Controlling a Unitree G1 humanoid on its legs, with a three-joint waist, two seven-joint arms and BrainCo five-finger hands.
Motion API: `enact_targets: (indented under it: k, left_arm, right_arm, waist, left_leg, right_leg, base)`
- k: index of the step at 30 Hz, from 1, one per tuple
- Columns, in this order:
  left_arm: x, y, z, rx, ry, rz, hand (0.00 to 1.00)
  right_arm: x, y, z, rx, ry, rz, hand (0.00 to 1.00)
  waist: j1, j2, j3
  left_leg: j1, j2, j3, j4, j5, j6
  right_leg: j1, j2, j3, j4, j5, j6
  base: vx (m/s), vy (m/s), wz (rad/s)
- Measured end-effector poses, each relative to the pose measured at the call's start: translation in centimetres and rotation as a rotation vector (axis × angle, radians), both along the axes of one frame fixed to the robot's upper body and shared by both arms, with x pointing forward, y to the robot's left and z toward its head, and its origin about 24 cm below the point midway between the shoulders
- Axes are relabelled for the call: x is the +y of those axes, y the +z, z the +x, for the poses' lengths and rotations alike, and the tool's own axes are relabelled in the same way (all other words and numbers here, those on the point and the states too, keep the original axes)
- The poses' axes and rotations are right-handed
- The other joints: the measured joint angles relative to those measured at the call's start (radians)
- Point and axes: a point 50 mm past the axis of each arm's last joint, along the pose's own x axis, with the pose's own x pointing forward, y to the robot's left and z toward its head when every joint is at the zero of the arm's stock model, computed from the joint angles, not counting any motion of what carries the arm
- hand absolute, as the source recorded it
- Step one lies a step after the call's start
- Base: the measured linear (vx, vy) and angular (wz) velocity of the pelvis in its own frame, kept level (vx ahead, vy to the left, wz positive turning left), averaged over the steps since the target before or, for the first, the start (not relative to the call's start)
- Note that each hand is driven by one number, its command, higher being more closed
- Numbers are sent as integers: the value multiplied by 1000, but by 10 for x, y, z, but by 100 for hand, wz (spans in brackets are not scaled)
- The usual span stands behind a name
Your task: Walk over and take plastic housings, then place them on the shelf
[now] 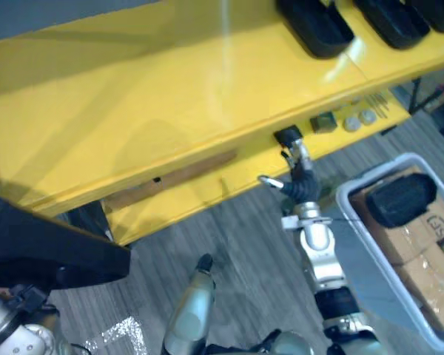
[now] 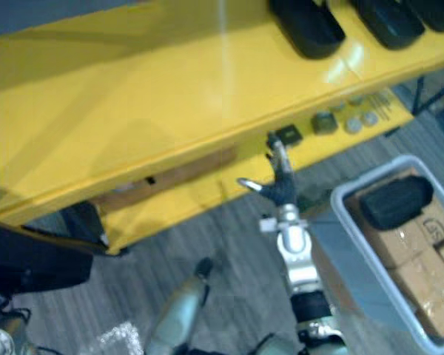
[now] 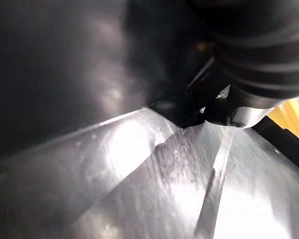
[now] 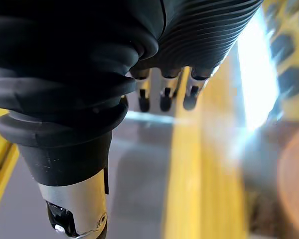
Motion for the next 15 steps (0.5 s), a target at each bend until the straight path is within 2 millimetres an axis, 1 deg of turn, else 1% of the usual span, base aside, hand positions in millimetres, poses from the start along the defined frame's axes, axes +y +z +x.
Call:
enact_targets:
  k: [1, 2, 3, 4, 5, 7, 8, 9, 10, 11, 12, 13, 14, 15]
  left_arm:
    - [1, 2, 8, -1, -16, -11, 100]
    - [2, 1, 10, 9, -18, -25, 100]
    - [3, -2, 13, 29, -24, -40, 100]
    - [3, -3, 16, 40, -31, -48, 100]
    - [3, -4, 18, 42, -39, -51, 100]
    - [1, -8, 29, 48, -109, -85, 100]
    - [0, -9, 31, 48, -125, -90, 100]
    - [-2, -8, 33, 48, -155, -93, 100]
    - [-5, -9, 36, 51, -184, -95, 100]
    - [-7, -10, 37, 59, -198, -99, 100]
    - [-8, -11, 36, 66, -203, -98, 100]
    - [-10, -12, 35, 84, -212, -97, 100]
    - [-14, -17, 34, 98, -238, -122, 100]
    - [-17, -22, 34, 109, -251, -154, 100]
  right_arm:
    - [-5, -1, 0, 8, -22, 0, 0]
    - [-8, -1, 0, 9, -35, -1, 0]
    - [-15, 0, 0, 4, -60, -12, 0]
    - [-23, 0, 0, 4, -93, -14, 0]
    - [-29, 1, -1, 2, -121, -8, 0]
    - [-51, 7, -10, -26, -231, 21, 0]
    - [-54, 8, -13, -38, -255, 26, 0]
    - [-59, 9, -18, -48, -285, 37, 0]
    - [-62, 8, -26, -59, -325, 37, 0]
    - [-64, 10, -30, -74, -342, 45, 0]
    - [-64, 13, -32, -91, -351, 50, 0]
    - [-64, 21, -37, -136, -360, 61, 0]
    - [-66, 28, -41, -184, -379, 67, 0]
    - [-69, 30, -41, -199, -404, 51, 0]
  waist:
    - [1, 2, -6]
    - [-16, 9, -23]
    - [-36, 38, -41]
    - [-45, 48, -52]
    - [-47, 51, -55]
    - [-53, 48, -79]
    - [-55, 46, -80]
    - [-55, 34, -86]
    - [-64, 5, -102]
    - [-72, -10, -110]
    - [-74, -22, -117]
    - [-76, -55, -136]
    - [-90, -66, -150]
    - [-103, -34, -155]
  left_leg:
    - [9, -37, -5, 25, -19, 9]
    - [7, -50, -26, 14, -18, 12]
    - [11, -50, -69, -9, -14, 15]
    - [24, -50, -102, -40, -9, 10]
    - [40, -50, -117, -63, -9, 9]
    - [87, -47, -167, -126, -4, 1]
    - [99, -47, -176, -125, -1, -4]
    - [115, -52, -189, -119, 3, -20]
    - [141, -62, -230, -124, -16, -45]
    - [156, -62, -254, -123, -26, -65]
    - [163, -62, -262, -122, -35, -77]
    - [157, -71, -261, -97, -58, -104]
    - [131, -52, -211, -51, -106, -117]
    - [113, 7, -159, -39, -115, -113]
  right_leg:
    - [-29, 11, 34, -21, -85, 12]
    - [-72, 43, 60, -61, -117, -3]
    - [-124, 96, 110, -115, -126, -19]
    - [-152, 125, 163, -157, -122, -12]
    - [-168, 138, 204, -187, -117, -5]
    - [-196, 157, 360, -295, -86, 37]
    - [-192, 157, 388, -310, -80, 47]
    - [-187, 156, 421, -322, -72, 61]
    - [-180, 150, 453, -335, -61, 79]
    - [-169, 151, 442, -354, -54, 91]
    - [-161, 147, 423, -369, -49, 94]
    - [-145, 133, 387, -402, 3, 66]
    - [-125, 117, 337, -393, 6, 122]
    - [-116, 142, 304, -383, 9, 110]
  base:
    - [155, 66, 40]
    - [103, 37, 66]
    - [140, 16, 79]
    - [171, 18, 78]
    - [195, -30, 80]
    - [191, -88, 91]
    - [171, -148, 79]
    - [290, -299, 88]
    - [310, -342, 98]
    - [285, -338, 88]
    - [304, -396, 62]
    - [311, -483, 70]
    - [271, -495, 75]
    - [125, -387, 90]
